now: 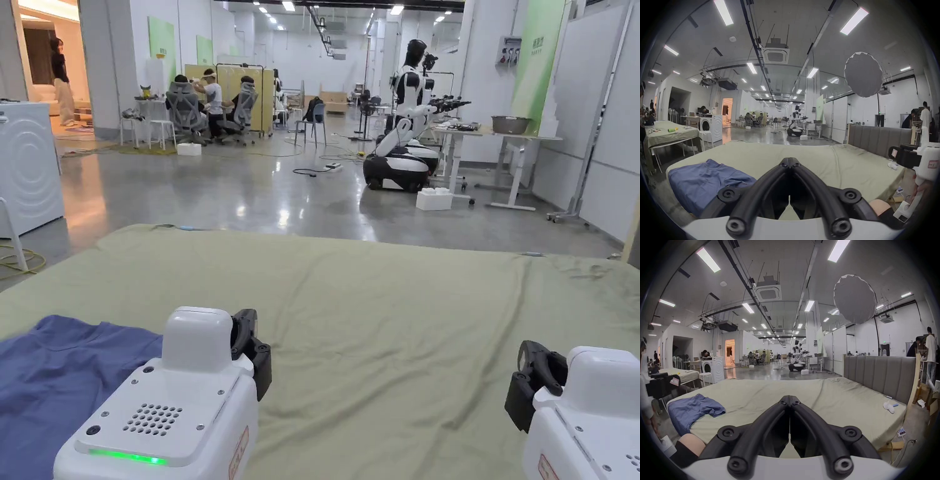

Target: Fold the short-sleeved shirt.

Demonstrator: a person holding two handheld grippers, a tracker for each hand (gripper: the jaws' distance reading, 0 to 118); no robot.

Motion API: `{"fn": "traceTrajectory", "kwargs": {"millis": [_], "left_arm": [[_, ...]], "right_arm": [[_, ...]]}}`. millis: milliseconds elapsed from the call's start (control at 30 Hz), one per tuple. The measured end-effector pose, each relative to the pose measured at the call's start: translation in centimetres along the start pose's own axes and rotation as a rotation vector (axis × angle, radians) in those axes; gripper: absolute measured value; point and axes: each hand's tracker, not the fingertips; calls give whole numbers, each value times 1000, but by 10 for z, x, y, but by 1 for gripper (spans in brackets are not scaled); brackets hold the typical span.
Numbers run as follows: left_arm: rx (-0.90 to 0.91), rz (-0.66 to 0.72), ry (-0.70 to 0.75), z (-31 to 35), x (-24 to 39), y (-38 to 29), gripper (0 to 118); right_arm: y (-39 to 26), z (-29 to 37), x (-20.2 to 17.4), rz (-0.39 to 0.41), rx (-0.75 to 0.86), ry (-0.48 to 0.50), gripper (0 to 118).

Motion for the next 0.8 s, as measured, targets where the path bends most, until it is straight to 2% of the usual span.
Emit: {"fn": "traceTrajectory", "kwargs": {"millis": [167, 267, 367, 500, 533, 600, 700, 800], "left_arm": [[7, -24, 9, 3, -2, -2, 0], [8, -33, 80, 12, -18, -2, 0], [4, -39, 195, 36, -50, -4, 0], [-13, -15, 394, 79, -106, -4, 0], [-11, 0, 457, 92, -120, -4, 0], [-41, 14, 552, 109, -144, -5, 0], [-66, 36, 601, 124, -172, -10, 0], [-89, 46, 605, 120, -185, -18, 0]], "right_arm": [[-4, -4, -4, -3, -9, 18, 3], [-3, -14, -21, -5, -22, 77, 3], [0, -23, -59, 9, -22, 227, 3], [3, -22, -121, 68, -6, 479, 3], [4, -18, -136, 86, 4, 516, 3], [6, -12, -155, 105, 31, 569, 3], [9, -9, -169, 75, 10, 638, 3], [7, -17, -170, 53, -23, 647, 3]]}}
